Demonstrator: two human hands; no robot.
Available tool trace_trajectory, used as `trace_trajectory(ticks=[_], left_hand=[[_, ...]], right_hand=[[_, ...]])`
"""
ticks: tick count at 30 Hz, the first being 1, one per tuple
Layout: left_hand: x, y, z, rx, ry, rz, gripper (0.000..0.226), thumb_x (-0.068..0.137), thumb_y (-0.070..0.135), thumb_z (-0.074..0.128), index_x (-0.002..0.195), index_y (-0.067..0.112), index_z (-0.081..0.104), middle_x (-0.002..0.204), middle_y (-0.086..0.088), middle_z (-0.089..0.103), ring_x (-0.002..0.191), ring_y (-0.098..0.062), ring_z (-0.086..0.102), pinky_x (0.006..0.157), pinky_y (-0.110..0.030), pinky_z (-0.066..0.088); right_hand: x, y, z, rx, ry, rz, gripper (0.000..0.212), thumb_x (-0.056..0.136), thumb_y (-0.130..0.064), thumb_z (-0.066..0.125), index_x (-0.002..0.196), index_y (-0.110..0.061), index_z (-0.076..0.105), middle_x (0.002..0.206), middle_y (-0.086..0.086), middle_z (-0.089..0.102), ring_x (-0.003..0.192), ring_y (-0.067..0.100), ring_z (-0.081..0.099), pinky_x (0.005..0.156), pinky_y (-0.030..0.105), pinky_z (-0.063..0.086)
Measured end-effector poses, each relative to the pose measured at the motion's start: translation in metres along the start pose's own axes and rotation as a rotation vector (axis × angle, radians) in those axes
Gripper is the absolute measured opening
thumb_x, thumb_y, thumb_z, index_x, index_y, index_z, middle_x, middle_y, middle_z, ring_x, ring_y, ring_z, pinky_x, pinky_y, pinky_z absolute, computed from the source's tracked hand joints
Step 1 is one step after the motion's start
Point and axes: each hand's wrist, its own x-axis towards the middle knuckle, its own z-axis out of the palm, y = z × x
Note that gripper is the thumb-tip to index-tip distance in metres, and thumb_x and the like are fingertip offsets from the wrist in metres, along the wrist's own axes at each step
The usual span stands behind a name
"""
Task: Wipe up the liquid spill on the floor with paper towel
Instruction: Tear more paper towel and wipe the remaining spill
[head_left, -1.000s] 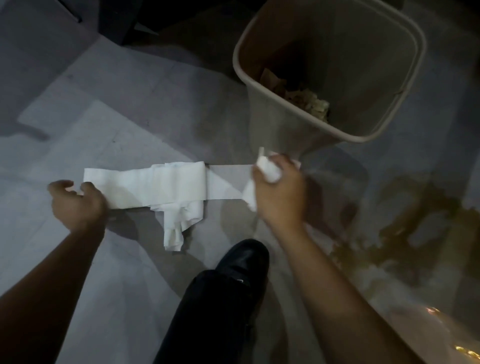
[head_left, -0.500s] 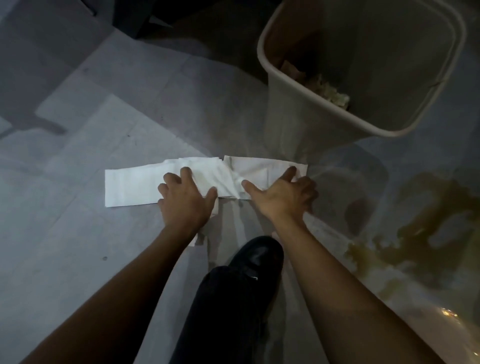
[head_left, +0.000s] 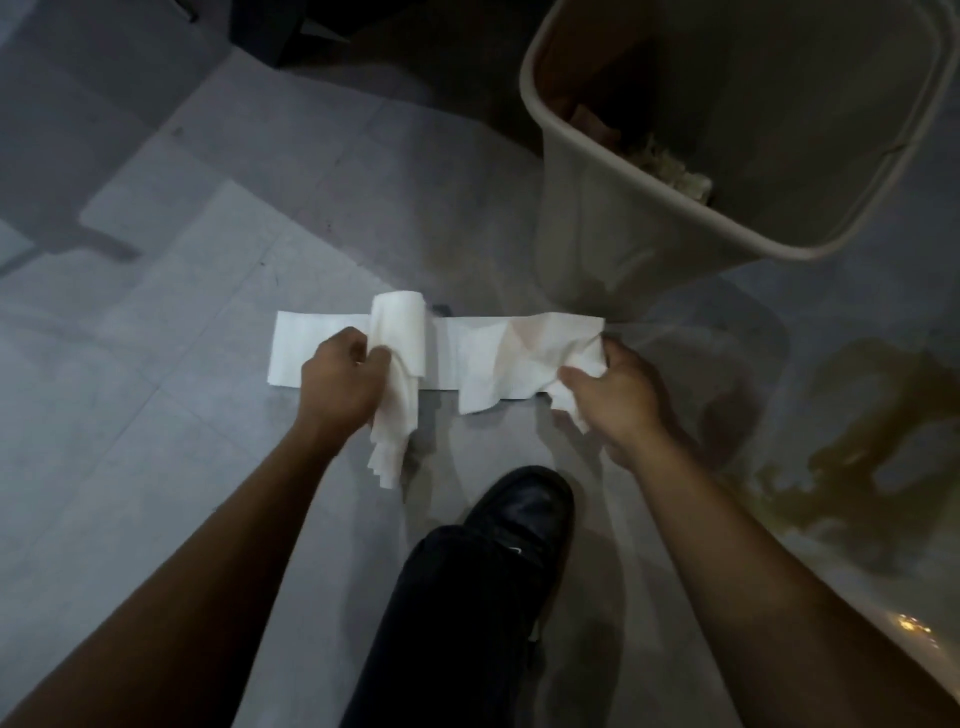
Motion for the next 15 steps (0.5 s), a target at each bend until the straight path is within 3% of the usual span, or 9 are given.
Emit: trace_trajectory(ticks=[3, 6, 7, 9, 11, 12, 15], left_hand=[[0.009, -0.02, -0.02, -0.32, 0.03, -0.096, 0.023, 0.085, 0.029, 0.059, 0.067, 0.016, 0.056, 0.059, 0.003, 0.053, 0.06, -0.022, 0.05, 0.062, -0.037, 0.043], [0.025, -0.045, -0.037, -0.422, 0.111, -0.186, 0.017, 0.079, 0.03, 0.06, 0.065, 0.019, 0.06, 0.06, -0.001, 0.053, 0.064, -0.024, 0.053, 0.062, -0.047, 0.048], [0.03, -0.053, -0.043, -0.412, 0.133, -0.202, 0.016, 0.079, 0.031, 0.061, 0.067, 0.02, 0.061, 0.063, -0.004, 0.055, 0.065, -0.025, 0.054, 0.062, -0.046, 0.048], [0.034, -0.063, -0.054, -0.344, 0.161, -0.237, 0.012, 0.08, 0.033, 0.061, 0.077, 0.022, 0.063, 0.076, -0.011, 0.062, 0.066, -0.027, 0.057, 0.062, -0.04, 0.049], [0.035, -0.069, -0.061, -0.218, 0.186, -0.277, 0.02, 0.087, 0.032, 0.06, 0.099, 0.017, 0.066, 0.096, -0.016, 0.068, 0.074, -0.03, 0.062, 0.059, -0.037, 0.051], [0.036, -0.07, -0.062, -0.146, 0.232, -0.306, 0.025, 0.09, 0.029, 0.058, 0.109, 0.015, 0.065, 0.104, -0.016, 0.069, 0.082, -0.032, 0.065, 0.062, -0.038, 0.053], [0.028, -0.057, -0.061, -0.058, 0.433, -0.332, 0.035, 0.095, 0.024, 0.055, 0.129, 0.016, 0.055, 0.122, -0.015, 0.061, 0.111, -0.037, 0.061, 0.088, -0.046, 0.054]], right_hand=[[0.011, 0.015, -0.026, 0.111, 0.018, 0.127, 0.027, 0.083, -0.016, 0.068, 0.099, -0.038, 0.07, 0.09, 0.001, 0.077, 0.068, 0.028, 0.075, 0.061, 0.055, 0.062], [0.033, 0.041, -0.055, -0.022, 0.055, 0.159, 0.022, 0.08, -0.024, 0.06, 0.095, -0.032, 0.073, 0.082, 0.0, 0.077, 0.068, 0.022, 0.075, 0.061, 0.041, 0.064], [0.038, 0.046, -0.066, -0.064, 0.101, 0.15, 0.023, 0.079, -0.027, 0.057, 0.095, -0.031, 0.073, 0.081, 0.0, 0.077, 0.071, 0.023, 0.075, 0.065, 0.041, 0.064], [0.034, 0.043, -0.084, -0.016, 0.189, 0.153, 0.023, 0.085, -0.027, 0.055, 0.095, -0.024, 0.075, 0.09, 0.003, 0.077, 0.084, 0.027, 0.074, 0.078, 0.043, 0.062], [0.024, 0.039, -0.099, 0.008, 0.276, 0.178, 0.024, 0.095, -0.021, 0.054, 0.106, -0.013, 0.074, 0.108, 0.003, 0.071, 0.102, 0.024, 0.067, 0.085, 0.025, 0.051], [0.02, 0.038, -0.106, 0.004, 0.326, 0.183, 0.026, 0.098, -0.018, 0.052, 0.112, -0.007, 0.071, 0.114, 0.011, 0.07, 0.108, 0.027, 0.064, 0.084, 0.024, 0.044], [0.014, 0.034, -0.112, -0.057, 0.404, 0.16, 0.028, 0.099, -0.014, 0.049, 0.114, 0.0, 0.068, 0.122, 0.022, 0.067, 0.117, 0.038, 0.06, 0.091, 0.03, 0.041]])
